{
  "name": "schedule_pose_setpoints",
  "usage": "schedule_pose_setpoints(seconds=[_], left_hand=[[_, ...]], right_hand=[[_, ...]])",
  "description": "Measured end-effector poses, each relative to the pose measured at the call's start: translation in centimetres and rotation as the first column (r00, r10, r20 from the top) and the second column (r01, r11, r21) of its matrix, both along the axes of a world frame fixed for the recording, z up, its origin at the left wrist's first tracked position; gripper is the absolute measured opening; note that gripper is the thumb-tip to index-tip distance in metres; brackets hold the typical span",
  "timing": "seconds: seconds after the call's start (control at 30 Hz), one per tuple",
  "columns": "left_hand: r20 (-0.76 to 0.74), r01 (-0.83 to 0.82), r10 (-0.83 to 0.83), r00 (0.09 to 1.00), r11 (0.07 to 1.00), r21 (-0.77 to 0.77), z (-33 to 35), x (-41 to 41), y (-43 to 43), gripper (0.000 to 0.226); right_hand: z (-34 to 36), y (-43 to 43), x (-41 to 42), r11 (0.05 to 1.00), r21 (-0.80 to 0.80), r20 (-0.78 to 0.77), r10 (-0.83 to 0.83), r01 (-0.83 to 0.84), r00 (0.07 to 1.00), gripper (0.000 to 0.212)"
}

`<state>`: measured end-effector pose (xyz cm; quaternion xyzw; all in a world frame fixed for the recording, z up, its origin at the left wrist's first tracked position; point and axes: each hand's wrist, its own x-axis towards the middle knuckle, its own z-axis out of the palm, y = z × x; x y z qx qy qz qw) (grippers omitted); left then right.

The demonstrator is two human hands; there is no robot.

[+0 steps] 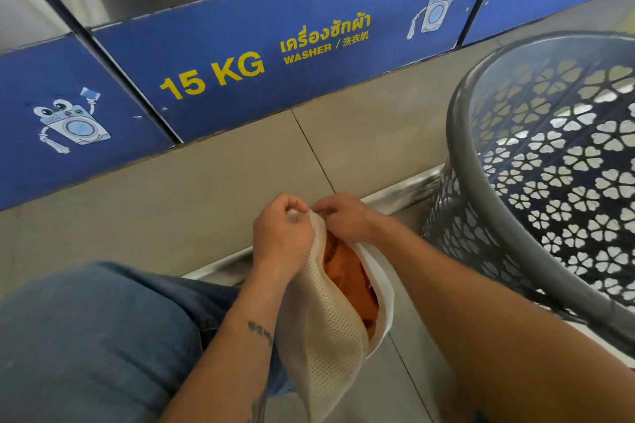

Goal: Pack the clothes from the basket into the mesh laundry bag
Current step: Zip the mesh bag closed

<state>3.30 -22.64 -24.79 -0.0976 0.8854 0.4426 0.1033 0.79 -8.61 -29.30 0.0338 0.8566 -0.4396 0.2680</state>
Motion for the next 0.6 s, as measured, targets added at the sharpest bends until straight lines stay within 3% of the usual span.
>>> schedule_pose_setpoints(seconds=[0.13, 0.3, 0.6], left_hand=[[-0.028, 0.018, -0.019, 0.999, 1.0, -0.02, -0.6, 0.0, 0.4, 0.016], [-0.017, 0.101, -0.102, 0.995, 0.993, -0.053, -1.1, 0.2, 0.6, 0.009], [0.232, 0.392, -0.361, 0.903, 0.914, -0.101, -1.1, 1.3, 0.6, 0.037]], right_hand=[[-1.0, 1.1, 0.6, 0.997, 0.068, -0.099, -0.036, 0.043, 0.994, 0.016], [0.1, 1.9, 2.7, 0.989, 0.123, -0.239, -0.052, 0.084, 0.97, 0.014], [2.3, 1.9, 6.5, 0.976, 0.173, -0.259, -0.085, 0.132, 0.962, 0.01]])
